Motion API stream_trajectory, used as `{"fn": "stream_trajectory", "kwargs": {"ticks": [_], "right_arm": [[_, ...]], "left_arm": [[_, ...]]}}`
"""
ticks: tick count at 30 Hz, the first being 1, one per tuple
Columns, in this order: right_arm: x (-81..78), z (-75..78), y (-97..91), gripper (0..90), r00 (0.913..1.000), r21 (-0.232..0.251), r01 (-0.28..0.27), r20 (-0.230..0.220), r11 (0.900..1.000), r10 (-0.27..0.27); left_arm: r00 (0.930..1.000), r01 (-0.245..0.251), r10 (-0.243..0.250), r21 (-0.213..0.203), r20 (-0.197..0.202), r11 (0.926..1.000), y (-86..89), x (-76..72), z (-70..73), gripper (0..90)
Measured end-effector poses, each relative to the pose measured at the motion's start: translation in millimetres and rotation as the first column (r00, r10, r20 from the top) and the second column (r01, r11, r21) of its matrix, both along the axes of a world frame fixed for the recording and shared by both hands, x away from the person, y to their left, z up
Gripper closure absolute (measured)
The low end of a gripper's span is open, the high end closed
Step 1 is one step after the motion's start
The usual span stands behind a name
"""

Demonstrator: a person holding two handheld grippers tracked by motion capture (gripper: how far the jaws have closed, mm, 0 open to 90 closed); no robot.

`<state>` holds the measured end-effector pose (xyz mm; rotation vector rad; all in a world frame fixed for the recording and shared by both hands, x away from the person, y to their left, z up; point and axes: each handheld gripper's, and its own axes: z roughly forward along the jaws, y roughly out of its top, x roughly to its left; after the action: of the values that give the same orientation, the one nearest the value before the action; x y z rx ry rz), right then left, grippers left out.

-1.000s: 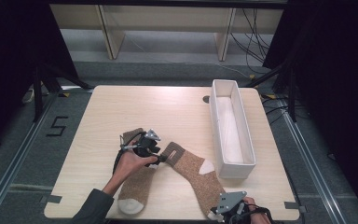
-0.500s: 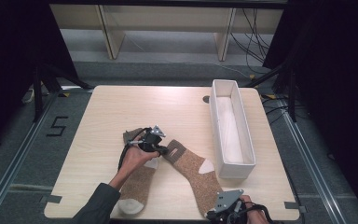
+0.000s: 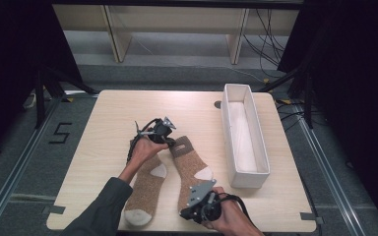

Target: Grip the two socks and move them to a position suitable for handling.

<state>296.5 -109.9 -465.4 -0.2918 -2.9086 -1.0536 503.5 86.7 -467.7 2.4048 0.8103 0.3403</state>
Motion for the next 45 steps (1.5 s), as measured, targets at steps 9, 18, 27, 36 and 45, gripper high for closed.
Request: {"fn": "stream_trajectory", "kwargs": {"ticks": [9, 18, 27, 36, 45], "right_arm": [[1.6, -19.4, 37.5, 78.2, 0.9996, -0.058, -0.015, -0.025, 0.9982, 0.014], [8.6, 1.0, 12.9, 71.4, 0.9962, 0.027, 0.085, -0.016, 0.996, -0.085], [29.4, 1.1, -10.7, 72.6, 0.9821, 0.017, 0.179, 0.056, 0.9837, -0.18], [38.7, 8.6, -12.5, 72.4, 0.974, 0.025, 0.213, 0.073, 0.9767, -0.215], [55.2, 11.1, 12.1, 70.7, 0.9748, -0.007, 0.208, 0.085, 0.9782, -0.206]], "left_arm": [[0.9994, -0.036, 0.036, 0.015, -0.002, 0.9992, -5.7, 17.8, -12.7, 83.0], [0.9973, -0.068, 0.07, -0.07, 0.022, 0.9952, 11.0, 4.0, 8.8, 58.3], [0.9992, -0.024, 0.027, -0.1, 0.031, 0.9946, 42.1, -60.2, 28.5, 57.0], [0.9984, -0.026, 0.033, -0.146, 0.046, 0.9889, 79.4, -137.6, 21.8, 53.9], [0.9989, -0.036, 0.04, -0.167, 0.024, 0.9853, 105.1, -193.0, 4.1, 52.6]]}}
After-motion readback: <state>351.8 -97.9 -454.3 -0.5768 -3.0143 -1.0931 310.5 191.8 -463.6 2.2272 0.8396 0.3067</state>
